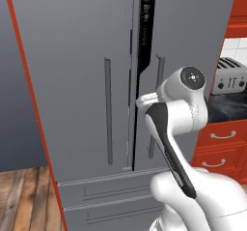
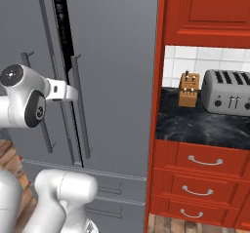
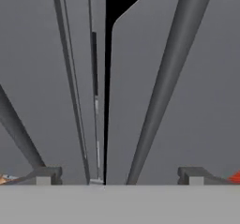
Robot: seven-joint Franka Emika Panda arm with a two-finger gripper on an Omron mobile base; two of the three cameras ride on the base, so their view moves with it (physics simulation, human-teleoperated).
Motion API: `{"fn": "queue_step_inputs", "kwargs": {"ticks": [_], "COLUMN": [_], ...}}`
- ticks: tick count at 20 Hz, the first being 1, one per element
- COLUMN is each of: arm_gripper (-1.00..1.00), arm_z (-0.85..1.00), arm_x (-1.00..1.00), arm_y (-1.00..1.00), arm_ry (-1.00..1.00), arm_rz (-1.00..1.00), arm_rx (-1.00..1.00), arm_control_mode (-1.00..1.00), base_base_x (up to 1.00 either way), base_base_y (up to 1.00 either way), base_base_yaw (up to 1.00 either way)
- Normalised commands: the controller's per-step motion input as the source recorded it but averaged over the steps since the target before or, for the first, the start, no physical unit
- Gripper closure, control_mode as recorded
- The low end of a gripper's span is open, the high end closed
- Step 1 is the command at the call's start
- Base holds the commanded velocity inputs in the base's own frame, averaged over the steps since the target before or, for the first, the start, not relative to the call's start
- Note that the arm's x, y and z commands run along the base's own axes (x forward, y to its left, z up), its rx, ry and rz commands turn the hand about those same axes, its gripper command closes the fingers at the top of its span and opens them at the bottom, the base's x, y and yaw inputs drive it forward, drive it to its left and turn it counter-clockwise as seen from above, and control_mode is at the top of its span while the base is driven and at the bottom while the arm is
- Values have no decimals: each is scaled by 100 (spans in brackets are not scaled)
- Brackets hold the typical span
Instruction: Take the donut and cupcake from the fridge and place them on the empty tray on the dining counter.
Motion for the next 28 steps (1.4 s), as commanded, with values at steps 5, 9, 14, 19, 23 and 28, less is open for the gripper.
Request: {"fn": "queue_step_inputs", "kwargs": {"ticks": [5, 9, 14, 19, 23, 28], "arm_gripper": [-100, -100, -100, -100, -100, -100], "arm_z": [0, 0, 0, 0, 0, 0], "arm_x": [-7, -32, -26, -14, -6, 0], "arm_y": [22, 11, 42, 4, 0, 0], "arm_ry": [-1, -2, -7, -10, -2, 0], "arm_rz": [-1, -7, -2, 0, 0, 0], "arm_rx": [1, 6, 9, 5, 0, 0], "arm_control_mode": [-100, -100, -100, -100, 100, 100], "base_base_x": [0, 0, 0, 0, -37, -76], "base_base_y": [0, 0, 0, 0, 65, 53], "base_base_yaw": [0, 0, 0, 0, 0, -3]}}
